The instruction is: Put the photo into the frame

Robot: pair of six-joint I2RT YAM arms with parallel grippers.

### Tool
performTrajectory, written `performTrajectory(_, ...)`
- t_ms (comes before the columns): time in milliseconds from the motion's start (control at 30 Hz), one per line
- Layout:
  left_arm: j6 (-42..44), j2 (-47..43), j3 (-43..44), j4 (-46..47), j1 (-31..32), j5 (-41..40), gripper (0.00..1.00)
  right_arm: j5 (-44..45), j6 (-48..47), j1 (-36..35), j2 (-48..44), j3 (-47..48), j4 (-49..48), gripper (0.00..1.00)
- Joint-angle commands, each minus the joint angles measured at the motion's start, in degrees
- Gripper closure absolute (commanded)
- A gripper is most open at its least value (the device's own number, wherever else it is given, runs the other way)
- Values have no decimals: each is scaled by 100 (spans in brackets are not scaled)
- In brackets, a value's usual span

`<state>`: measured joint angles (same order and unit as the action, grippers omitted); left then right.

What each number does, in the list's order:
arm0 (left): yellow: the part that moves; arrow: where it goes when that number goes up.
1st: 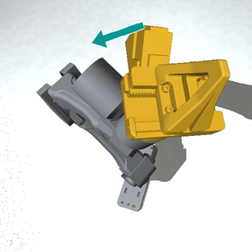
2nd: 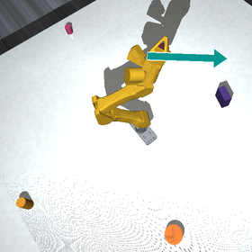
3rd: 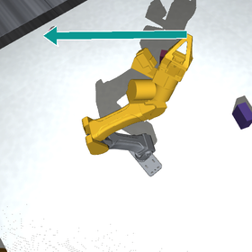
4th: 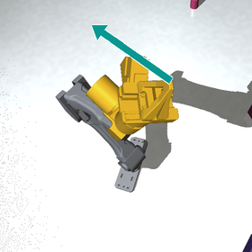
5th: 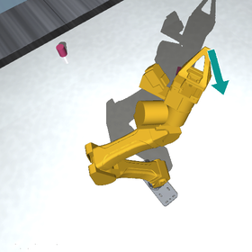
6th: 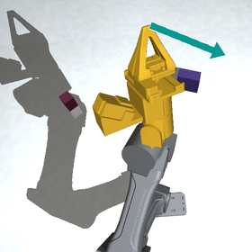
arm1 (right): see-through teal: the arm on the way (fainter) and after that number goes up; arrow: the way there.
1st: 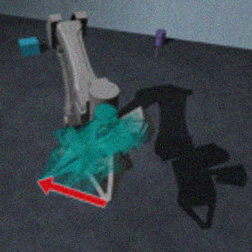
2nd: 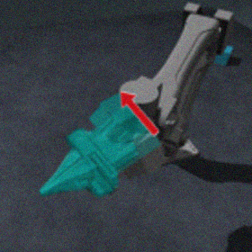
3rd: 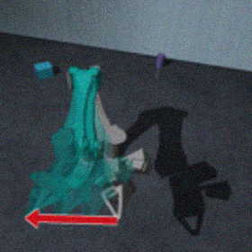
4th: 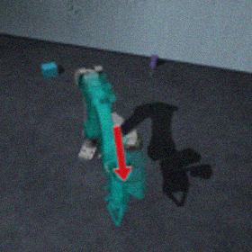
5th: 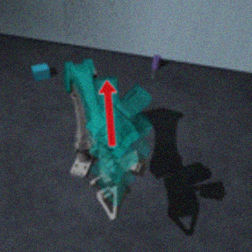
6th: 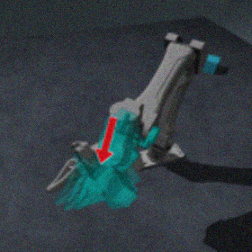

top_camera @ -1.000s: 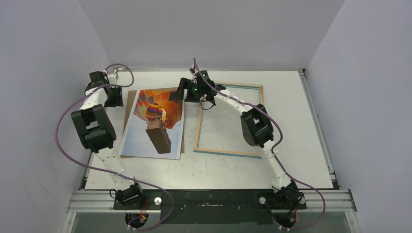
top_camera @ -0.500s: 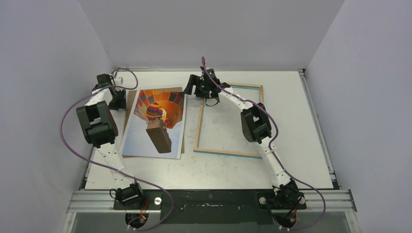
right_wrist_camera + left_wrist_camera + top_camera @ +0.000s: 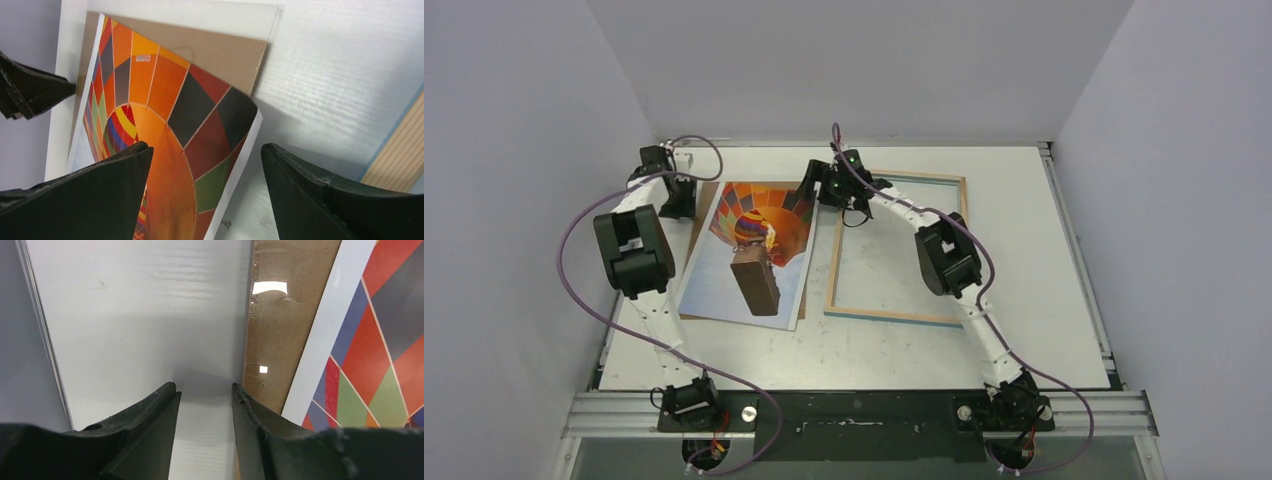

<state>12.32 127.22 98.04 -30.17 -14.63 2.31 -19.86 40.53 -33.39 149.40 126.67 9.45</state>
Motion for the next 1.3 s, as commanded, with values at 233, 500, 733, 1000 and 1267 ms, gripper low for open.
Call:
performTrajectory(233,120,279,601,5,219,153,58,-348,149,-455,-1814,-3204,-666,20)
performTrajectory(500,127,285,746,-104,261,190,59,-249,-148,-183,-2251,-3225,-415,19)
performTrajectory(733,252,288,722,-126,272,243,59,-45,-438,339,-1123,-1091,313,16)
performTrajectory(1000,409,365,699,-174,345,395,60,-96,-222,485,-201,129,203,13)
performTrajectory(1267,632,218,388,-55,494,638,61,112,-243,422,-168,152,136,12)
